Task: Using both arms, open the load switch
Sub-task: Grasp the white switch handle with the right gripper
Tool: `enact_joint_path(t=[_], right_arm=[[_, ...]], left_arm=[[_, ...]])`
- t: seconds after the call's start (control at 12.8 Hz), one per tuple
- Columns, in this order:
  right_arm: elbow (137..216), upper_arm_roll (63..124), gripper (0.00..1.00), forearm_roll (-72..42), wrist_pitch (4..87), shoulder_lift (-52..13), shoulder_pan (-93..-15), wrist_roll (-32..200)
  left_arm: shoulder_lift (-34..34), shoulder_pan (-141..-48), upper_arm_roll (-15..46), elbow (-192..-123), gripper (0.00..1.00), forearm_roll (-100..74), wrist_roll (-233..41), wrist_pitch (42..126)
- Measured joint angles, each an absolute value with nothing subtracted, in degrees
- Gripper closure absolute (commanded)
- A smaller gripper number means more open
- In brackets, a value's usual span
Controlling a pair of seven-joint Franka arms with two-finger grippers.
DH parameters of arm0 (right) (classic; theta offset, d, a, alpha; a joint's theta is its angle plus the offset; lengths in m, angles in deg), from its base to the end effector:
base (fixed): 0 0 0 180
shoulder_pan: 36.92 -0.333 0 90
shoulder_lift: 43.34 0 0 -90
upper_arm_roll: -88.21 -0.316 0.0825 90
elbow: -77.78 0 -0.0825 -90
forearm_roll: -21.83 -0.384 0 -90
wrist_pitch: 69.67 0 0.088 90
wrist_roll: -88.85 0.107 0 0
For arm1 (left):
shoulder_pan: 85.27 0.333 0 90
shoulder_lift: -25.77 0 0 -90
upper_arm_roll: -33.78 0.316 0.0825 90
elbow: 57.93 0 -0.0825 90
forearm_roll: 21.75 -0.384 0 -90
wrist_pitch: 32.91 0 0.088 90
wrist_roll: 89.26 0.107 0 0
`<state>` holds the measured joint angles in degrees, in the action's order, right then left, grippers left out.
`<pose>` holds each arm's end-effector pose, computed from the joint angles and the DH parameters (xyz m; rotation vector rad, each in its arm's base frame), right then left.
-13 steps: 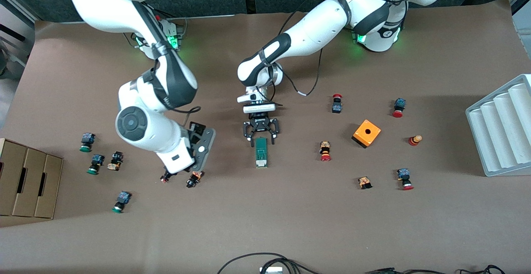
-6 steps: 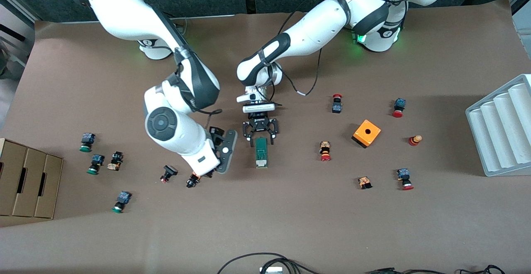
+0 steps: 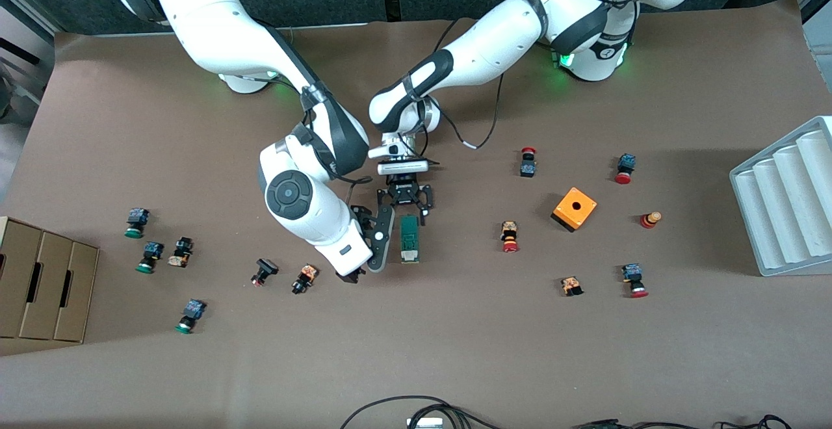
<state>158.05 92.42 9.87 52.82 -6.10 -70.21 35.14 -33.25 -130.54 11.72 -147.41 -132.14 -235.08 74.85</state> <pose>0.6307 0.3735 0.3329 -2.3519 -1.8969 -0.1761 0.3550 -0.5762 0.0689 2.5646 0.2330 1.7762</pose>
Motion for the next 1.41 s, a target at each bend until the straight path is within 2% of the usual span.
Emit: enact_joint_path(t=[0.31, 0.78, 1.41], right_arm=[[156.9, 92.3, 0.01, 9.9, 56.1, -3.4, -71.9, 35.0], [156.1, 92.4, 0.04, 9.9, 63.6, 1.5, -75.1, 35.0], [155.8, 92.6, 0.07, 9.9, 64.6, 3.0, -76.3, 35.2]], left_arm=[[-34.1, -131.5, 12.2, -147.4, 0.22, -132.4, -235.1, 72.7], [-34.3, -133.9, 14.6, -147.4, 0.22, -132.5, -235.1, 72.2], [-34.4, -134.0, 14.6, -147.4, 0.22, -132.5, -235.1, 71.8]])
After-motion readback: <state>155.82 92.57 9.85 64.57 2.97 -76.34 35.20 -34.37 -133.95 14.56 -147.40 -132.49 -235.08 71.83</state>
